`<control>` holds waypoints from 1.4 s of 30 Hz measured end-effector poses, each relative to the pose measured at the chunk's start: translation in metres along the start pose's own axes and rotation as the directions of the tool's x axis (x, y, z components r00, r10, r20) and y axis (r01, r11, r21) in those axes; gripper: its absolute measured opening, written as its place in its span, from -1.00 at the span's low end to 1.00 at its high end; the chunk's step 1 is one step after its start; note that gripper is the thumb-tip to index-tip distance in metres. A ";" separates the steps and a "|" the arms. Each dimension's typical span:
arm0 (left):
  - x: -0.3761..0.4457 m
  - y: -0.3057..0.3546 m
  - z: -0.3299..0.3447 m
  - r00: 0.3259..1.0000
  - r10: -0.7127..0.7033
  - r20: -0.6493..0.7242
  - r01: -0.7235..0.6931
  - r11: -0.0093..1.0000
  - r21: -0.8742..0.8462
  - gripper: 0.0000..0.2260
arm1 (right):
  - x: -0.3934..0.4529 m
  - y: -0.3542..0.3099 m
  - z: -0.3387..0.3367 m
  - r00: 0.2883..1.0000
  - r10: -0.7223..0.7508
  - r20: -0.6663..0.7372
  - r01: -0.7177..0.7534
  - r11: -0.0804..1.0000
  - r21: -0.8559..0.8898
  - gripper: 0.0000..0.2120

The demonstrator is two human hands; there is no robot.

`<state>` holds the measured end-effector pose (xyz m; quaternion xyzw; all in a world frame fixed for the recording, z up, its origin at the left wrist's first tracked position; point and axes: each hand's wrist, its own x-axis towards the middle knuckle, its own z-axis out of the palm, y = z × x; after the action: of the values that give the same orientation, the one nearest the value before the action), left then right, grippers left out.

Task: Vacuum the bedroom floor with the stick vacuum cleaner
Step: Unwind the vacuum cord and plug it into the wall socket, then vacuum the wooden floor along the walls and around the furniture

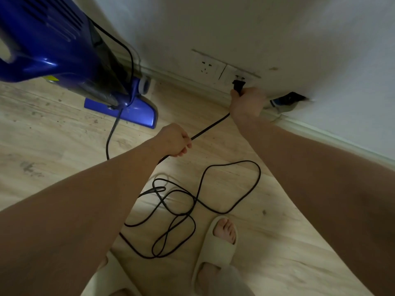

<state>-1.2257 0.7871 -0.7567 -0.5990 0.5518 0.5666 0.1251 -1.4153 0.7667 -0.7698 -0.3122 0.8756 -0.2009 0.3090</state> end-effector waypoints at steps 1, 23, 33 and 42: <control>0.000 0.000 0.000 1.000 0.002 -0.001 -0.002 1.000 0.008 -0.82 | 0.000 0.001 0.001 1.000 -0.003 -0.006 0.003 1.000 0.001 -0.58; -0.048 0.017 -0.037 0.992 -0.001 -0.125 0.013 0.995 0.098 -0.76 | -0.027 -0.030 -0.026 0.945 0.099 0.313 -0.064 0.991 -0.119 -0.77; -0.256 0.051 -0.123 0.976 -0.117 -0.185 0.083 0.980 -0.183 -0.87 | -0.192 -0.171 -0.158 0.848 -0.200 0.492 0.251 0.967 -0.038 -0.75; -0.488 0.124 -0.202 0.945 -0.103 -0.309 -0.111 0.792 -0.601 -0.82 | -0.338 -0.338 -0.325 0.601 -0.550 0.579 0.709 0.702 -0.070 -0.81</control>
<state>-1.0933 0.8400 -0.2331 -0.6911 0.3533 0.6074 -0.1692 -1.2812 0.7999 -0.2084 -0.6875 0.6082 -0.0743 0.3898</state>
